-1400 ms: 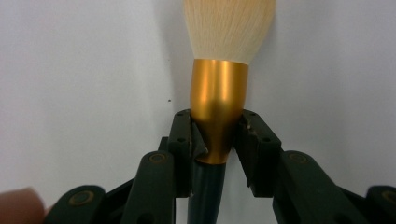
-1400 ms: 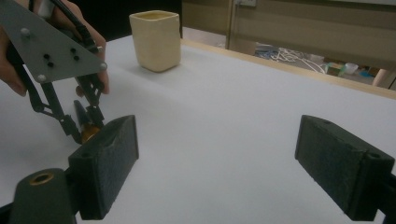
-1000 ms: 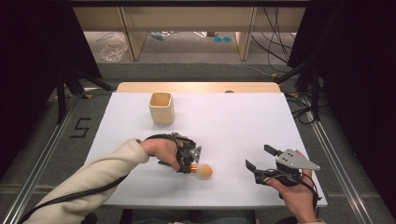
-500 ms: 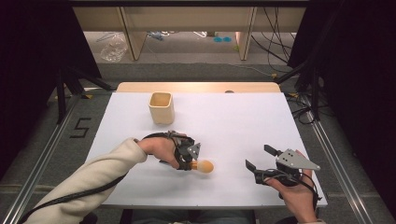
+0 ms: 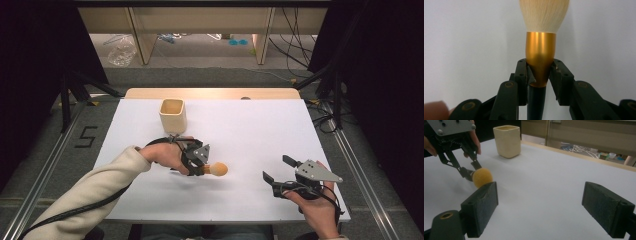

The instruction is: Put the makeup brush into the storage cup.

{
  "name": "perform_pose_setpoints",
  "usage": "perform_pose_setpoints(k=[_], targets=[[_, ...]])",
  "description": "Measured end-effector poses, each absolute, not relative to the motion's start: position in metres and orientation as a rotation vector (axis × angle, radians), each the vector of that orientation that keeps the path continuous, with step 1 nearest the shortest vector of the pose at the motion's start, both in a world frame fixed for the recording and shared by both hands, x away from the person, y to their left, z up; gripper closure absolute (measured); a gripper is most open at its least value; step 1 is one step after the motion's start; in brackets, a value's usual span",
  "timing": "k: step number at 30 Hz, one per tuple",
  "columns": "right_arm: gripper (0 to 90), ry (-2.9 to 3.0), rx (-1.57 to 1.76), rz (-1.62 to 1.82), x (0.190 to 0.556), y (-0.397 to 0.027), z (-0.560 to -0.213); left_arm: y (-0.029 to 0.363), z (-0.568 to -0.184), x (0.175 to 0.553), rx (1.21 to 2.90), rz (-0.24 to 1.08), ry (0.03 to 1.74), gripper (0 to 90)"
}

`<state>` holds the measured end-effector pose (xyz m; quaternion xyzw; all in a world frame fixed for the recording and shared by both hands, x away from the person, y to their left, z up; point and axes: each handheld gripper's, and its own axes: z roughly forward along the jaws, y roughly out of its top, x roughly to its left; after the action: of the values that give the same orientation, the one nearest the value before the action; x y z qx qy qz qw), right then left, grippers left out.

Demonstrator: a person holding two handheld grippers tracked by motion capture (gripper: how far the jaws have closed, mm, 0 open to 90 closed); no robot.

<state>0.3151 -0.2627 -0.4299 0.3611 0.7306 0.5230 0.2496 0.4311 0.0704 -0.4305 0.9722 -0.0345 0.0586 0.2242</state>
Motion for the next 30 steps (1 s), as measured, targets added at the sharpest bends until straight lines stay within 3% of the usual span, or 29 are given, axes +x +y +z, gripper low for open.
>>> perform_pose_setpoints(k=[30], targets=[[14.7, 1.991, 0.986, 1.423, 0.315, -0.263, -0.430, 0.086, -0.418, 0.431, 2.483, 0.222, 0.024, 68.9]])
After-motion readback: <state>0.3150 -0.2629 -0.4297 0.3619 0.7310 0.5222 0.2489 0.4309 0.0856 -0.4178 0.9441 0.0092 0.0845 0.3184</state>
